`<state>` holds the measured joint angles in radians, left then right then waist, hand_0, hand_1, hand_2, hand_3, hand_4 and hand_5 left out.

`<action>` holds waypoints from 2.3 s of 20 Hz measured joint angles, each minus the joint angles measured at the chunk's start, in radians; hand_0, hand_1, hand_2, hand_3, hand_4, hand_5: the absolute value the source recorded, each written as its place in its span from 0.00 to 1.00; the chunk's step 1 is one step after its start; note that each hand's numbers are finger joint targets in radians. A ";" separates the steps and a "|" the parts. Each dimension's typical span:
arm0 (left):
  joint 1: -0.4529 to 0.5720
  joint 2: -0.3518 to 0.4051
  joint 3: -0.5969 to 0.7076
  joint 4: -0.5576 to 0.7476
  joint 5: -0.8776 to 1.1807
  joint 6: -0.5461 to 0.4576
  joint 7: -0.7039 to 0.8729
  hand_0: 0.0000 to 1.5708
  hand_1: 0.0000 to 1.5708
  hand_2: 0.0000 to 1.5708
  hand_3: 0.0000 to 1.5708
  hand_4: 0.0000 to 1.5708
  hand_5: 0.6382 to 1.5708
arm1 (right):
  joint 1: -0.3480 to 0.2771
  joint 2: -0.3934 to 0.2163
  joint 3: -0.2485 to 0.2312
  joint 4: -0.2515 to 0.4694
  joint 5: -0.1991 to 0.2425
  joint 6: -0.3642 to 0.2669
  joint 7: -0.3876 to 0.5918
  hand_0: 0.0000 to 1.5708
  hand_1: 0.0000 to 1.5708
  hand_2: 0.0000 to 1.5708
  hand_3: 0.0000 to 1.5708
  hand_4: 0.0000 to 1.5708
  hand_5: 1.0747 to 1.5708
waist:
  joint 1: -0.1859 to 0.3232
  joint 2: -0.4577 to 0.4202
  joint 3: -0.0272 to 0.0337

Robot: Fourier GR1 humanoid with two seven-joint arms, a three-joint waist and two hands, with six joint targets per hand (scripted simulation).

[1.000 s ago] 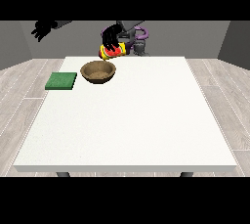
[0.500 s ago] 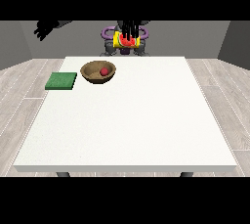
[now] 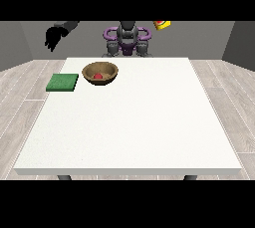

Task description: Pick the cup and pour the ball into the bowl, then pick the bowl and place it on the pad

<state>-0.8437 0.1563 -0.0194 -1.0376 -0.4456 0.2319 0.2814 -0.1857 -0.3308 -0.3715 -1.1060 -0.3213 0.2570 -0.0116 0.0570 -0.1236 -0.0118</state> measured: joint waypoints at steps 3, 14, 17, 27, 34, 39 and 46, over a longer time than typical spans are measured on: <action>0.012 0.042 0.125 -0.037 0.186 -0.116 -0.060 0.00 0.00 0.00 0.00 0.67 0.99 | 0.021 0.039 0.006 0.008 0.011 -0.028 -0.023 0.00 0.00 0.00 0.00 0.46 0.99 | 0.032 0.024 0.0033; 0.056 0.262 0.374 -0.063 0.545 -0.471 -0.131 0.00 0.00 0.00 0.00 0.62 0.98 | 0.012 0.159 0.027 0.116 0.055 -0.094 -0.207 0.00 0.00 0.00 0.00 0.41 0.98 | 0.090 0.157 0.0114; 0.087 0.302 0.397 -0.084 0.578 -0.503 -0.133 0.00 0.00 0.00 0.00 0.64 0.97 | -0.021 0.156 0.030 0.182 0.060 -0.083 -0.249 0.00 0.00 0.00 0.00 0.37 0.97 | 0.077 0.175 0.0120; 0.117 0.392 0.446 -0.154 0.675 -0.550 -0.093 0.00 0.00 0.00 0.00 0.65 0.96 | -0.115 0.148 0.035 0.369 0.080 -0.055 -0.423 0.00 0.00 0.00 0.00 0.30 0.95 | 0.063 0.237 0.0022; 0.128 0.422 0.457 -0.189 0.704 -0.564 -0.095 0.00 0.00 0.00 0.00 0.65 0.96 | -0.119 0.150 0.043 0.385 0.097 -0.056 -0.510 0.00 0.00 0.00 0.00 0.27 0.95 | 0.064 0.267 -0.0178; 0.142 0.434 0.465 -0.178 0.715 -0.576 -0.102 0.00 0.00 0.00 0.00 0.65 0.97 | -0.140 0.165 0.050 0.377 0.108 -0.113 -0.461 0.00 0.00 0.00 0.00 0.30 0.95 | 0.062 0.264 -0.0153; 0.130 0.476 0.496 -0.181 0.757 -0.607 -0.093 0.00 0.00 0.00 0.00 0.65 0.96 | -0.113 0.187 0.056 0.336 0.136 -0.207 -0.460 1.00 1.00 1.00 0.98 0.58 0.80 | 0.092 0.283 -0.0375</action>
<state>-0.7138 0.6326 0.4764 -1.2185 0.3115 -0.3747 0.1880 -0.2986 -0.1439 -0.3155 -0.7696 -0.1856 0.0499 -0.4717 0.1488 0.1596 -0.0493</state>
